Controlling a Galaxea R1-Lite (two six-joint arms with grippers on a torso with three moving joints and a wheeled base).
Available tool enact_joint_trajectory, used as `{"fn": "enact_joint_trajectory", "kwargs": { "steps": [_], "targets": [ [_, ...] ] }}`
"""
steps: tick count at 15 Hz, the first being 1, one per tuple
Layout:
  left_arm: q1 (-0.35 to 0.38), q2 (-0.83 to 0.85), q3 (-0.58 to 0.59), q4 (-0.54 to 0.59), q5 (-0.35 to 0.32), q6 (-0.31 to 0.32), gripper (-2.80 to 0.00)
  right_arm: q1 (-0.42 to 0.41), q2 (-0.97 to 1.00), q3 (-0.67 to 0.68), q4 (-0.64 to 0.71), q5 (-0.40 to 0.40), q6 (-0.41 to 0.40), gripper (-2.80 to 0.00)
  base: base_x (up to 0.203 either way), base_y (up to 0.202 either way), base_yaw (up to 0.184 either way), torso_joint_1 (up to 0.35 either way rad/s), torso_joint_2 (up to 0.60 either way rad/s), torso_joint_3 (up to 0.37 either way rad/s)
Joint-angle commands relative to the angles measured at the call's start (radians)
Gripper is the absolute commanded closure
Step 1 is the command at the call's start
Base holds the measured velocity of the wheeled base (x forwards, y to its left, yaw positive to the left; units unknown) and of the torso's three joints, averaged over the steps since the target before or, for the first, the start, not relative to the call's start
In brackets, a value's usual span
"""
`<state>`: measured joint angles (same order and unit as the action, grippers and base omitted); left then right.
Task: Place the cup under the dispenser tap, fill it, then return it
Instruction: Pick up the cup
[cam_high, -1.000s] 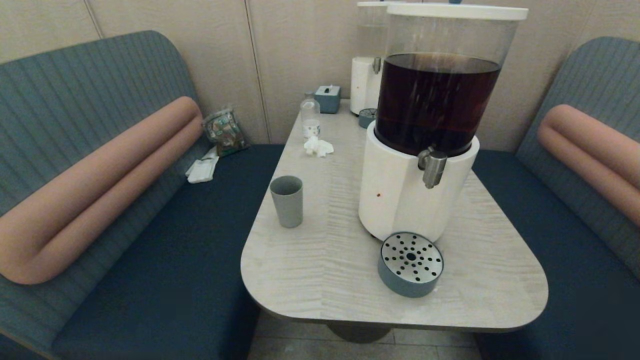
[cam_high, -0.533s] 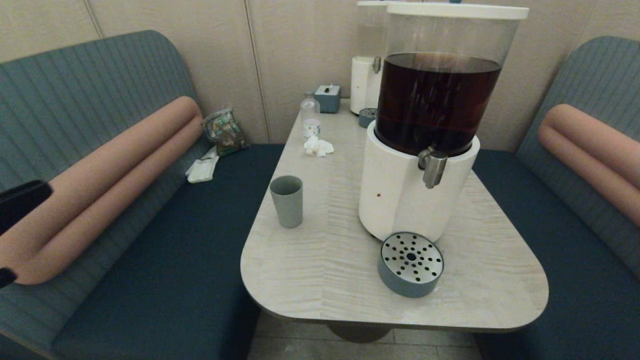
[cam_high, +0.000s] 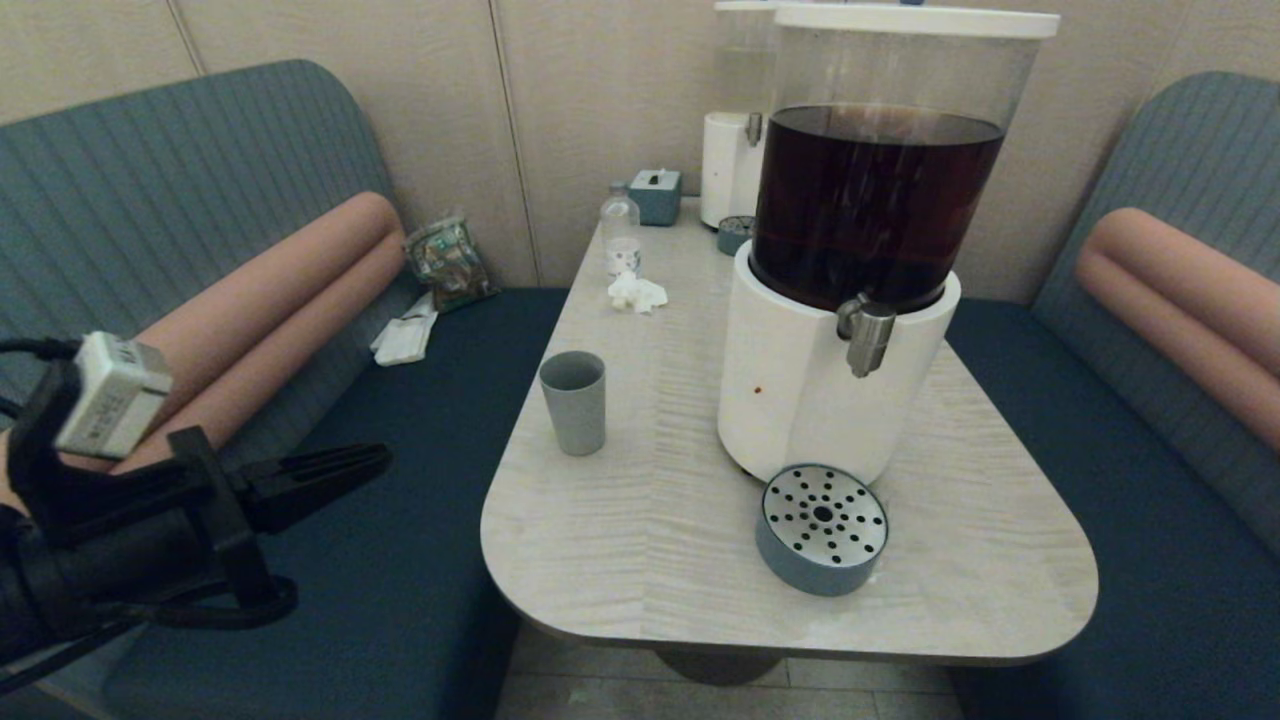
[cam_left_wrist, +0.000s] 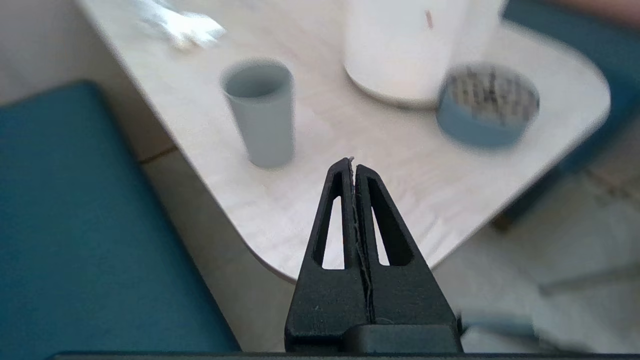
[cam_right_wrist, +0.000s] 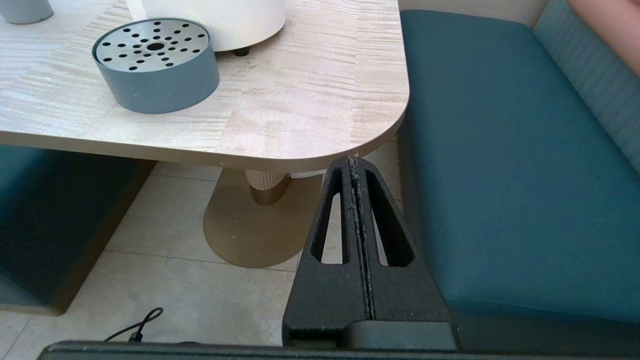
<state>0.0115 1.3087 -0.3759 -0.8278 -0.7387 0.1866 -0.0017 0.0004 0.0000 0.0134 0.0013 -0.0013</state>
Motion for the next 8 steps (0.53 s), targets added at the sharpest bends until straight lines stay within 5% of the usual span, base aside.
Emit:
{"fn": "enact_joint_trajectory", "kwargs": {
  "steps": [1, 4, 8],
  "targets": [
    [0.001, 0.229, 0.009, -0.127, -0.058, 0.067, 0.0, 0.0, 0.001, 0.0, 0.0, 0.0, 0.0, 0.0, 0.0, 0.0, 0.0, 0.0, 0.0, 0.0],
    [0.0, 0.455, -0.001, -0.351, -0.112, 0.095, 0.0, 0.0, 0.001, 0.0, 0.0, 0.0, 0.0, 0.0, 0.0, 0.0, 0.0, 0.0, 0.0, 0.0],
    [-0.001, 0.644, -0.186, -0.419, -0.157, 0.092, 0.0, 0.0, 0.001, 0.0, 0.0, 0.0, 0.0, 0.0, 0.0, 0.0, 0.0, 0.0, 0.0, 0.0]
  ]
}}
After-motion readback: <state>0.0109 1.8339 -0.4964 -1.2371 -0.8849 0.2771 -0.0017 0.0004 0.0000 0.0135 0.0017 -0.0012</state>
